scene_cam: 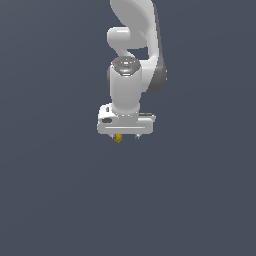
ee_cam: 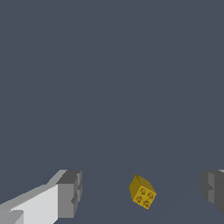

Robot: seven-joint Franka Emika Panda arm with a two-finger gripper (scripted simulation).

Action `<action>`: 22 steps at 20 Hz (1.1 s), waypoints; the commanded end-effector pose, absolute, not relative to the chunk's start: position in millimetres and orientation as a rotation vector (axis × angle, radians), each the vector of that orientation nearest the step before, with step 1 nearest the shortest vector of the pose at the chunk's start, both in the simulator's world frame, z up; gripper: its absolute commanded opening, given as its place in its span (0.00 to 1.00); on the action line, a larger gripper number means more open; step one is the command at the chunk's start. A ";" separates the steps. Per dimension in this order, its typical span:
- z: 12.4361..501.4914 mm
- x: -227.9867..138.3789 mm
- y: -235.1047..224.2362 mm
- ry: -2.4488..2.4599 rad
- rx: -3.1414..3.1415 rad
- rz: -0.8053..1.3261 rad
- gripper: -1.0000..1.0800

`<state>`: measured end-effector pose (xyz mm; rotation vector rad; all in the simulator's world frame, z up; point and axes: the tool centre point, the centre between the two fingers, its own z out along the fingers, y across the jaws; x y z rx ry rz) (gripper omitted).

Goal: Pick up the object and move it to a goal position.

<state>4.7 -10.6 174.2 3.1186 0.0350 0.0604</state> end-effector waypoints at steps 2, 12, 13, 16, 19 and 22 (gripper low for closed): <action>174.2 4.5 -11.1 0.034 3.119 0.060 0.96; 178.9 -1.1 -33.2 0.015 3.124 0.042 0.96; 178.7 -1.0 -32.9 0.015 3.124 0.042 0.96; 175.9 -2.4 -32.2 0.000 3.125 0.042 0.96; 169.1 -6.8 -33.4 -0.044 3.127 0.040 0.96; 158.9 -13.7 -35.0 -0.109 3.129 0.036 0.96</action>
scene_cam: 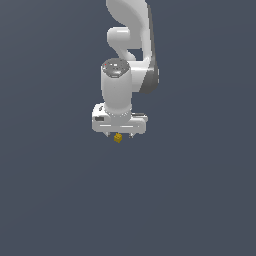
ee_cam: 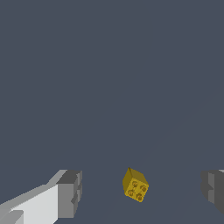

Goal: Pick up the object and move it to a goal position.

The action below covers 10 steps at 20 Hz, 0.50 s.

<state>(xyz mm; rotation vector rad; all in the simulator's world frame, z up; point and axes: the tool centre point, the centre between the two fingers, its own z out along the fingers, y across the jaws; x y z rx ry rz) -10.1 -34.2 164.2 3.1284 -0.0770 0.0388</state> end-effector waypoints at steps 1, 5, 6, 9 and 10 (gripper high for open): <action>154.8 -16.5 -35.6 -0.136 3.130 0.035 0.96; 134.8 -31.7 -39.0 -0.273 3.126 0.027 0.96; 129.0 -36.5 -40.1 -0.314 3.124 0.024 0.96; 110.8 -52.6 -43.8 -0.448 3.111 0.017 0.96; 105.5 -57.7 -45.0 -0.489 3.105 0.014 0.96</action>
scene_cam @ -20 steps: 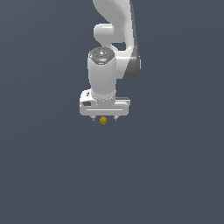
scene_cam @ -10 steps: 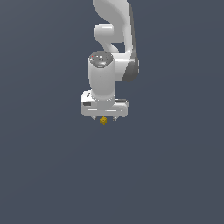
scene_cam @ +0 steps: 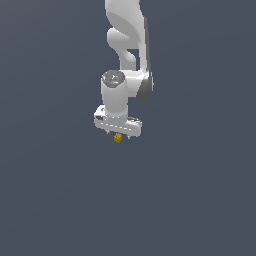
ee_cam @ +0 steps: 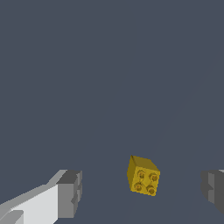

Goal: Pick up the object and move it to a goal position.

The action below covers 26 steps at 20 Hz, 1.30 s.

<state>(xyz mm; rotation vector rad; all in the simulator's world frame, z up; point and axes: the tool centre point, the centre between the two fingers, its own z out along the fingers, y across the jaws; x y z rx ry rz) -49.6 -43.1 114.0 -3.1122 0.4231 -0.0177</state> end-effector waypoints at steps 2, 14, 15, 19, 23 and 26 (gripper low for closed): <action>96.2 -67.1 -47.2 0.562 -3.089 -0.010 0.96; 72.1 -94.6 -53.7 0.765 -3.047 0.000 0.96; 72.8 -93.6 -53.5 0.756 -3.049 0.001 0.96; 68.1 -93.9 -53.6 0.757 -3.049 0.001 0.96; 54.0 -94.7 -53.6 0.760 -3.048 0.001 0.96; 39.1 -95.4 -53.7 0.762 -3.048 0.000 0.96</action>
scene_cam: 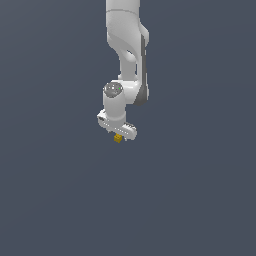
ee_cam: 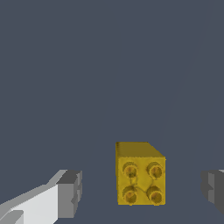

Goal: Pick up the object and move it to a goal position.

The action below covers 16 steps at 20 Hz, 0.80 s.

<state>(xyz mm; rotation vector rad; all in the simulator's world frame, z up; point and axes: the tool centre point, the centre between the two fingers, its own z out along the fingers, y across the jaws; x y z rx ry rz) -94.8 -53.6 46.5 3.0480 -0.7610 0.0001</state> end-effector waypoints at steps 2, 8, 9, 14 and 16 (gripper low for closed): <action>31.5 -95.5 -53.7 -0.764 3.047 0.000 0.96; 22.0 -95.1 -53.7 -0.765 3.047 0.000 0.96; 22.0 -95.1 -53.7 -0.765 3.047 0.000 0.00; 22.0 -95.1 -53.7 -0.765 3.047 0.000 0.00; 22.0 -95.1 -53.7 -0.765 3.047 0.000 0.00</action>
